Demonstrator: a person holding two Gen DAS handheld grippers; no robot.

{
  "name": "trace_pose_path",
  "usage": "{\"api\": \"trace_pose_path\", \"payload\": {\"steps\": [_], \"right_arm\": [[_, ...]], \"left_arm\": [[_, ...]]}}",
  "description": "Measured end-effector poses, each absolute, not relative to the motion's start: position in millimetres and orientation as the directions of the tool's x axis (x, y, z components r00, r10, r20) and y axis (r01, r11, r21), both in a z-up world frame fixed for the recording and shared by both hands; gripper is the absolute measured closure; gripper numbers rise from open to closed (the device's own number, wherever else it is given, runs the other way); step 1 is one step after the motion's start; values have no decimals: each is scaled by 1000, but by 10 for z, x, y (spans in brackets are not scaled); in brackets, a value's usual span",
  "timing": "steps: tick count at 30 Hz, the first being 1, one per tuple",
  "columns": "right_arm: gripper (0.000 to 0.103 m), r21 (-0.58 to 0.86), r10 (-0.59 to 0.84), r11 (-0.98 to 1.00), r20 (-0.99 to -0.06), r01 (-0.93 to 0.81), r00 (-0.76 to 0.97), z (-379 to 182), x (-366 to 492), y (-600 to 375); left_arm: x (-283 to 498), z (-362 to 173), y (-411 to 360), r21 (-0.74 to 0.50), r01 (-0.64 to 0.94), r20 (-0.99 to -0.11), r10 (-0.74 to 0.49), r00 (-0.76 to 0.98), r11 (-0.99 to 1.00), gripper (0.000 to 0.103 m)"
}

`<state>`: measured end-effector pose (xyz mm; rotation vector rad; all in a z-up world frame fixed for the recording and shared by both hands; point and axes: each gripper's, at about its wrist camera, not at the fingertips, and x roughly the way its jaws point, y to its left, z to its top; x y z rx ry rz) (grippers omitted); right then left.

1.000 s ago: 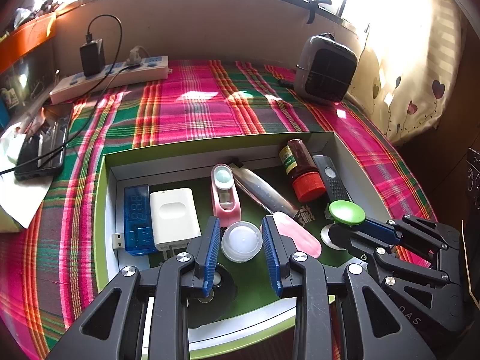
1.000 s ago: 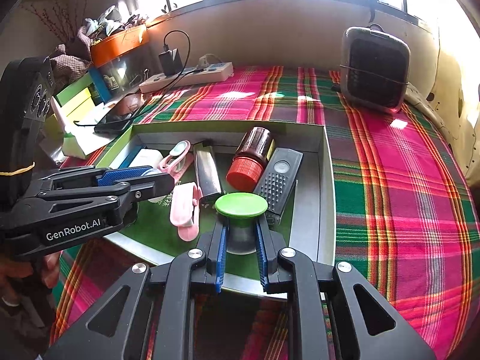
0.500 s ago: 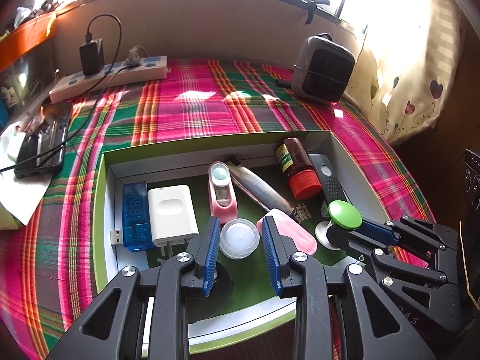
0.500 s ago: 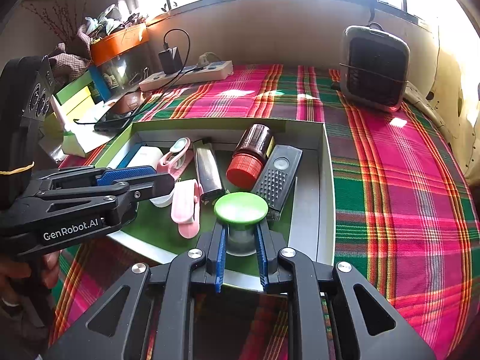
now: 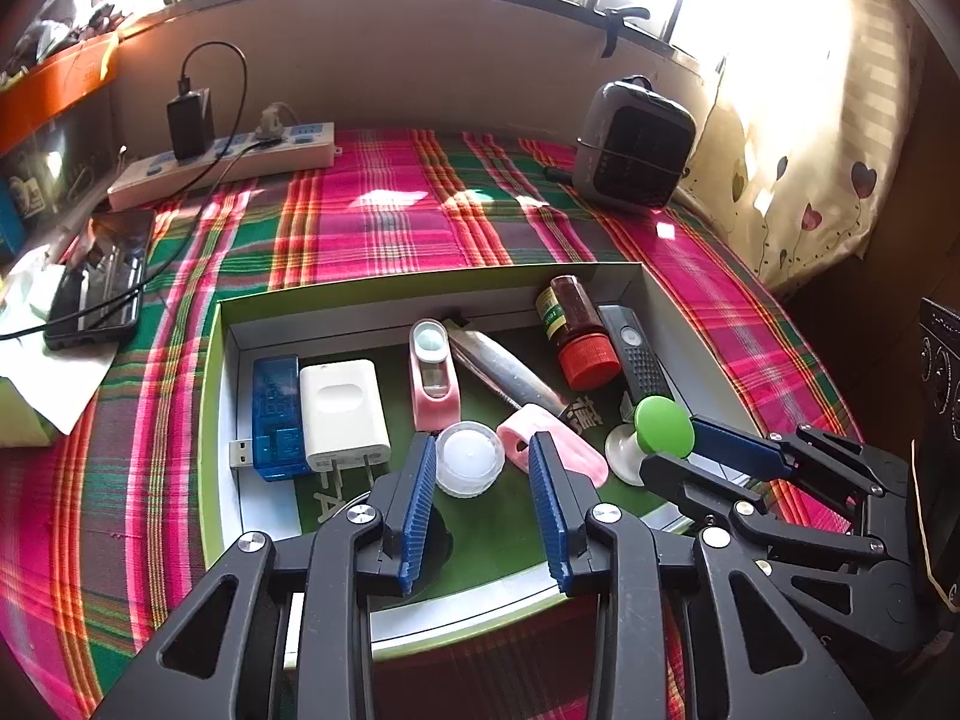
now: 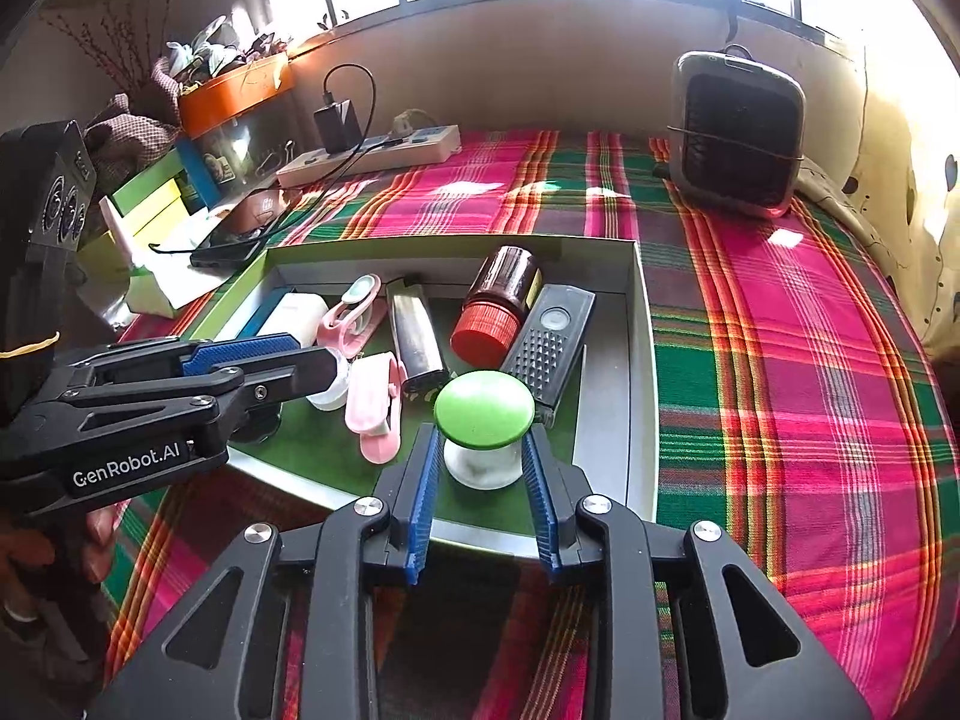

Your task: Organize rigid objects

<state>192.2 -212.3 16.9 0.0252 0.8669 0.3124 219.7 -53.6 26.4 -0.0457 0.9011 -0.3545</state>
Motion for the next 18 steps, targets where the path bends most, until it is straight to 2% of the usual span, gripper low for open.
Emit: {"api": "trace_pose_path", "payload": {"steps": [8, 11, 18], "right_arm": [[61, 145, 273, 957, -735, -250, 620, 221, 1828, -2131], [60, 152, 277, 957, -728, -246, 627, 254, 1771, -2147], [59, 157, 273, 960, -708, -232, 651, 344, 1574, -2181]], "left_arm": [[2030, 327, -532, -168, 276, -754, -304, 582, 946, 69], [1932, 369, -525, -155, 264, -750, -287, 596, 952, 65], [1660, 427, -497, -133, 233, -744, -252, 619, 963, 64]]}}
